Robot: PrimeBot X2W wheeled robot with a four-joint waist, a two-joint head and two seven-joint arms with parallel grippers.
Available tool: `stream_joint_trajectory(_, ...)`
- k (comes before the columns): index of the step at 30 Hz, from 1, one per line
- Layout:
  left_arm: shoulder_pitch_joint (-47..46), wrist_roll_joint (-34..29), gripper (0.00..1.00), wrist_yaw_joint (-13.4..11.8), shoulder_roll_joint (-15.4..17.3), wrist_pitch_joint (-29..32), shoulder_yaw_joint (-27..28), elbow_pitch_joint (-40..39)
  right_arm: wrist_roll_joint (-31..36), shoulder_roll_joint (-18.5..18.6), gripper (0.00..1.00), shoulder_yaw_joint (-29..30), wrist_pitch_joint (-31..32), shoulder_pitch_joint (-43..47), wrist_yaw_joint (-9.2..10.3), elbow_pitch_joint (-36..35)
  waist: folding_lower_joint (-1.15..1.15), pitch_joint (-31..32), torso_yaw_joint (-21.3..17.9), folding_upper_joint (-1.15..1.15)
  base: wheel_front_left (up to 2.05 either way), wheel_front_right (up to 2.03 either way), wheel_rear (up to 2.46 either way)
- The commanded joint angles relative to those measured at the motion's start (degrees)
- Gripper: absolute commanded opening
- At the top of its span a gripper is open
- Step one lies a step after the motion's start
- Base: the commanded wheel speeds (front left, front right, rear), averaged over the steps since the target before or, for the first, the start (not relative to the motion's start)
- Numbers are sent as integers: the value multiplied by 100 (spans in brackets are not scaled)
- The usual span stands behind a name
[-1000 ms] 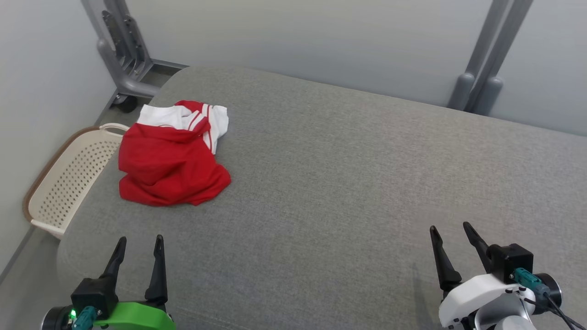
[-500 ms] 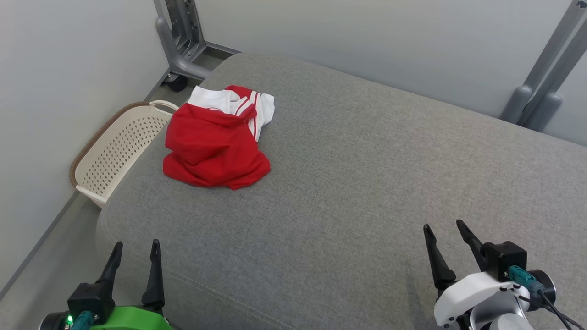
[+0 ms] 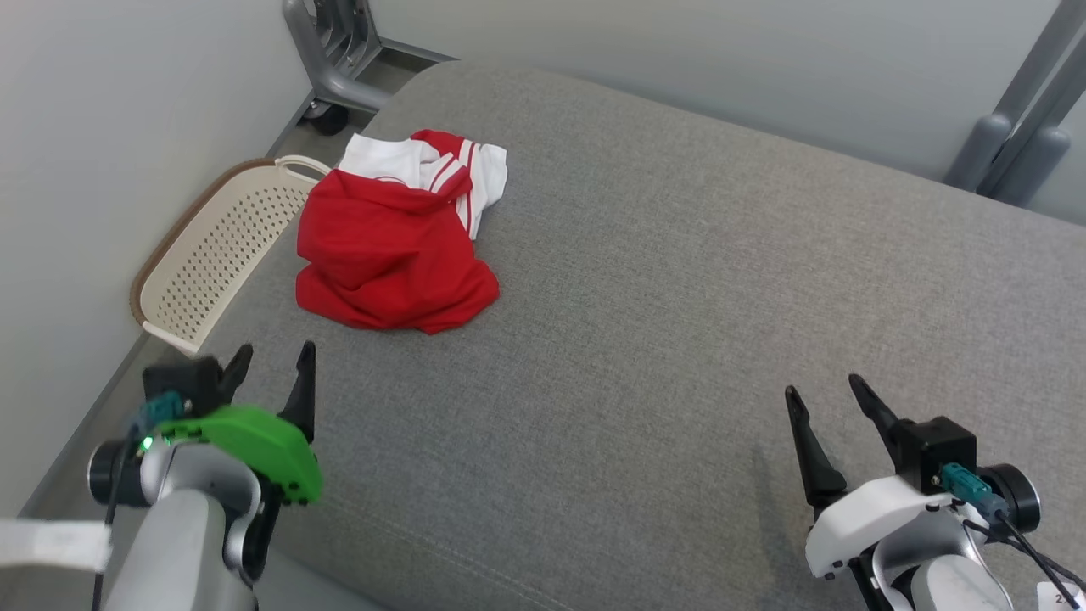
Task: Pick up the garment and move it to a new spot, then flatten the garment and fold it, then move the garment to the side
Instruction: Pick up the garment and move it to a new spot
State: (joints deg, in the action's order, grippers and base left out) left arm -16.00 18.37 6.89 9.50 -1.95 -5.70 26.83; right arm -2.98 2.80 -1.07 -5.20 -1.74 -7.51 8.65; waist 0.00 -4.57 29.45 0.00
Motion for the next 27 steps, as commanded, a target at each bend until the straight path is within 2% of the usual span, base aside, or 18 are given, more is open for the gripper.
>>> stream_joint_trajectory(1, -351, 73, 100, 20, 39, 190, -72, 157, 89, 17, 100, -3, 61, -113, 4, -110, 0, -263, -56, 0, 0, 0, 0)
stream_joint_trajectory(4, -1071, 219, 100, 48, 76, 790, -240, 668, 248, 38, 100, -57, 248, -171, 4, -343, 0, -551, -150, 0, 0, 0, 0)
stream_joint_trajectory(8, -1889, 361, 100, 53, 139, 1300, -350, 1196, 313, 197, 100, -188, 479, -248, 4, -646, 0, -877, -290, 0, 0, 0, 0)
stream_joint_trajectory(12, -2506, 110, 100, 56, 342, 1704, -637, 1607, 307, 392, 100, -279, 668, -288, 4, -969, 0, -1173, -445, 0, 0, 0, 0)
stream_joint_trajectory(16, -2909, -188, 100, 60, 527, 1883, -1157, 1858, 302, 561, 100, -315, 855, -311, 4, -1310, 0, -1456, -557, 0, 0, 0, 0)
stream_joint_trajectory(20, -3254, -140, 100, 59, 683, 1909, -1741, 2095, 252, 721, 100, -333, 1011, -311, 4, -1646, 0, -1759, -669, 0, 0, 0, 0)
stream_joint_trajectory(27, -3507, 142, 100, 59, 631, 1634, -1795, 2507, 227, 811, 100, -353, 1115, -239, 4, -1880, 0, -2013, -773, 0, 0, 0, 0)
